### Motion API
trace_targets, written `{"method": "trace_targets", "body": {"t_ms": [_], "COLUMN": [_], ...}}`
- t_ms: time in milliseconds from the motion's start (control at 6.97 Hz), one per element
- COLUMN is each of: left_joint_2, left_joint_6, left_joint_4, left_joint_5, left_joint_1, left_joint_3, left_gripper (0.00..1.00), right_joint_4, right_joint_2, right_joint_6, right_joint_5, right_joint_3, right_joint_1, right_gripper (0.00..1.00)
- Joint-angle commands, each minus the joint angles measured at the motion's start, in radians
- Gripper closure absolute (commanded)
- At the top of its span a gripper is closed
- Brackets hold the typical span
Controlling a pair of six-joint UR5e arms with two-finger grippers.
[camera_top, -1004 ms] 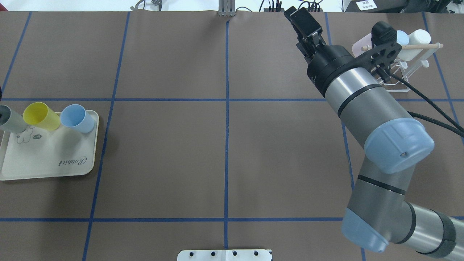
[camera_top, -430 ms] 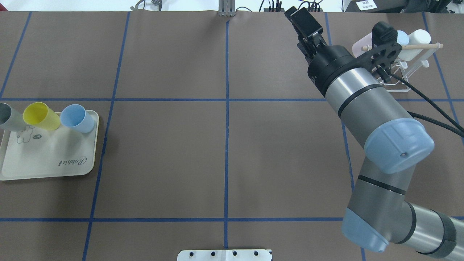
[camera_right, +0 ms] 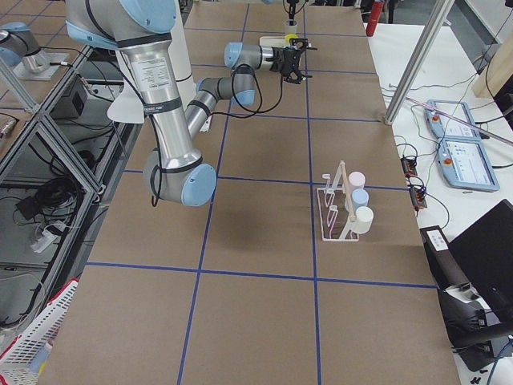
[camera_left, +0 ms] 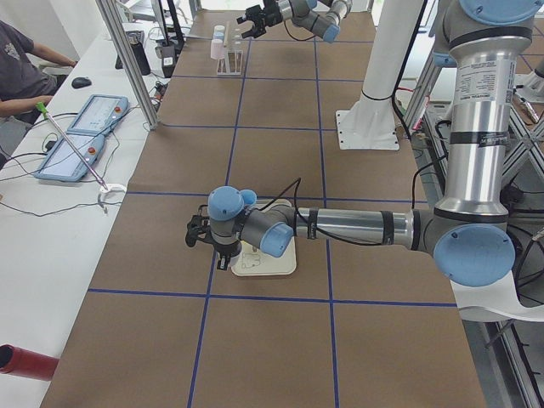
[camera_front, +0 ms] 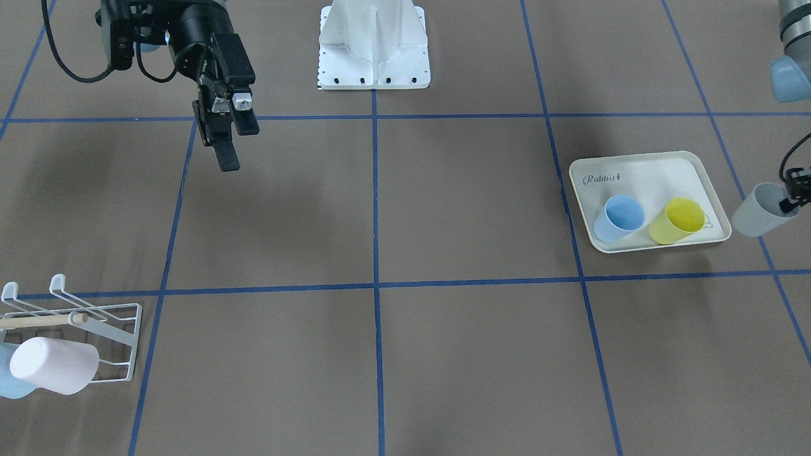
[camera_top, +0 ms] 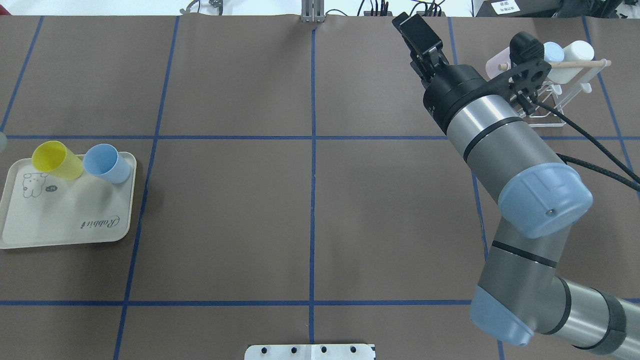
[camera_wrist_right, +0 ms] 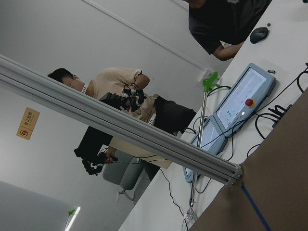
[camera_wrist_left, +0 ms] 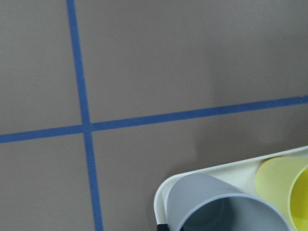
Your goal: Transfer IKEA cup to right arm and place on rack
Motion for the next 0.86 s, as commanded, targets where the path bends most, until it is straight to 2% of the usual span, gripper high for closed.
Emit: {"method": "trace_targets", "body": {"t_ms": [0, 143, 430, 717], "left_joint_2": [-0.085, -0.108, -0.118, -0.119], "left_joint_6": [-0.015, -0.126, -0.382, -0.541], "left_joint_4": [0.056, 0.063, 0.054, -0.018], "left_joint_5": [0.000, -0.008, -0.018, -0.185], "left_joint_1": [-0.099, -0.099, -0.093, -0.088], "left_joint_3": [-0.010, -0.041, -0.180, -0.211], "left_gripper": [1.00, 1.00, 1.00, 1.00], "right_joint_4": [0.036, 0.085, 0.131, 0.176], "right_joint_2": [0.006, 0.004, 0.015, 0.032], "right_joint_6": [0.005, 0.005, 0.011, 0.092], "right_joint_5": [0.005, 0.006, 0.007, 0.007], "right_joint_3": [-0.002, -0.003, -0.002, -0.003], "right_joint_1": [-0.016, -0.030, -0.061, -0.099], "right_gripper": [0.00, 0.00, 0.01, 0.01]}}
